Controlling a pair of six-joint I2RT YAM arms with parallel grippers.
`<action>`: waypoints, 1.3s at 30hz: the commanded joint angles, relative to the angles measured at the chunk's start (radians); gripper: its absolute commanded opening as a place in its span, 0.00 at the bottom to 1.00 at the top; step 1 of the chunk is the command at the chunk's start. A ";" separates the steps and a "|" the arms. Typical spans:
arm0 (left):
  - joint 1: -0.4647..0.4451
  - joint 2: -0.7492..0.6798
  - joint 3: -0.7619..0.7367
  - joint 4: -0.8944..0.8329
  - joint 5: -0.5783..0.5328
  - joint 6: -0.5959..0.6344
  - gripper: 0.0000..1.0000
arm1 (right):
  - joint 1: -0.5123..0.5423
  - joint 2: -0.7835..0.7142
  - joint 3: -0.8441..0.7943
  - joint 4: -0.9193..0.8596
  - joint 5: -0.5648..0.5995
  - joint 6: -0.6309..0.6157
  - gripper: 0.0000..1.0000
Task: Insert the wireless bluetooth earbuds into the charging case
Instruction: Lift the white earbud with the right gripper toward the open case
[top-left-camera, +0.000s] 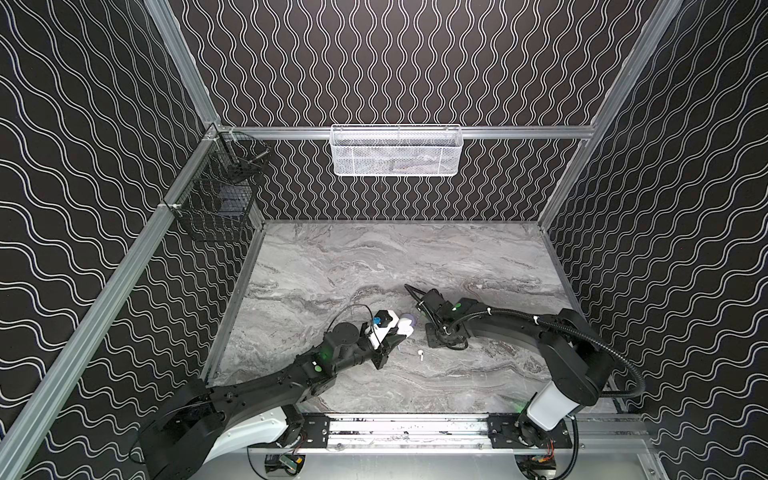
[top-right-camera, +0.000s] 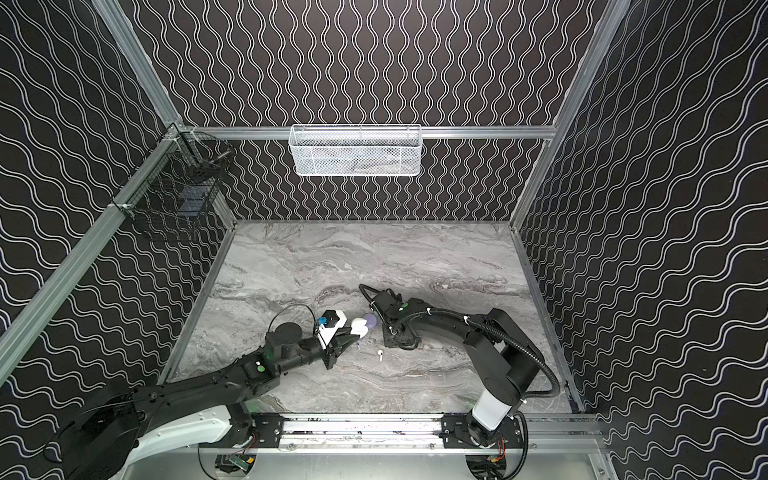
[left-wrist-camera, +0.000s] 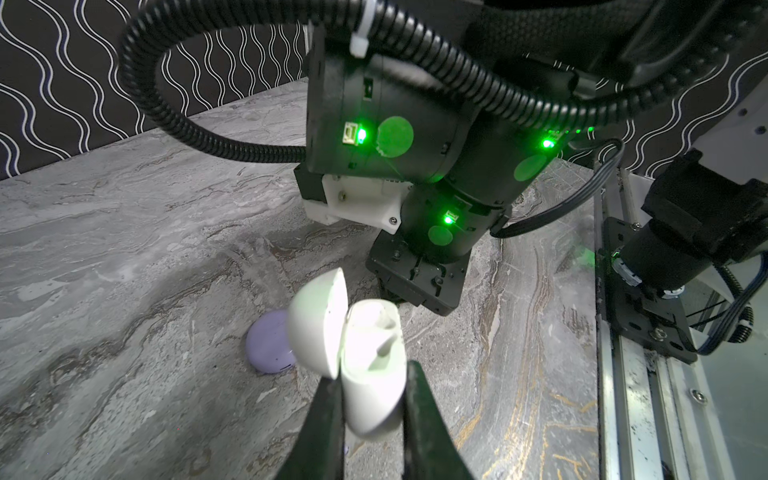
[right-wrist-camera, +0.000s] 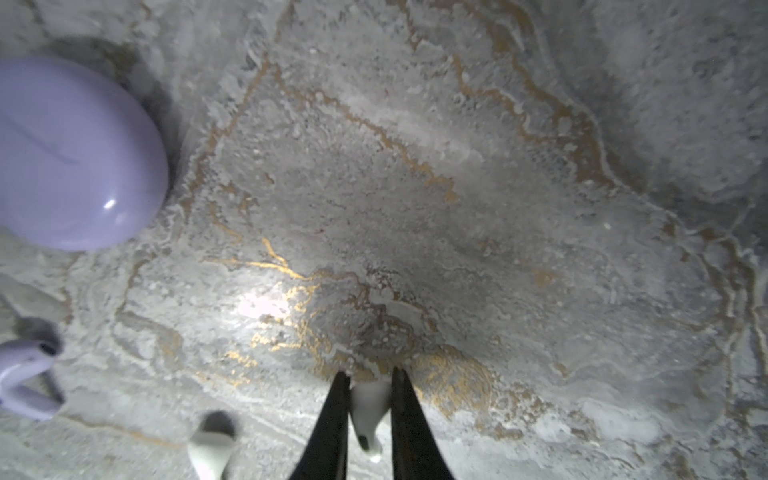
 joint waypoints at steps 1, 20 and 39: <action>0.000 0.002 0.008 0.039 -0.004 0.002 0.00 | 0.001 -0.014 0.003 0.004 0.005 0.015 0.15; 0.002 0.017 0.012 0.044 -0.009 -0.011 0.00 | 0.002 -0.122 -0.020 0.060 0.021 0.044 0.12; 0.003 0.026 0.025 0.005 -0.081 -0.007 0.00 | 0.019 -0.222 -0.011 0.093 0.030 0.080 0.10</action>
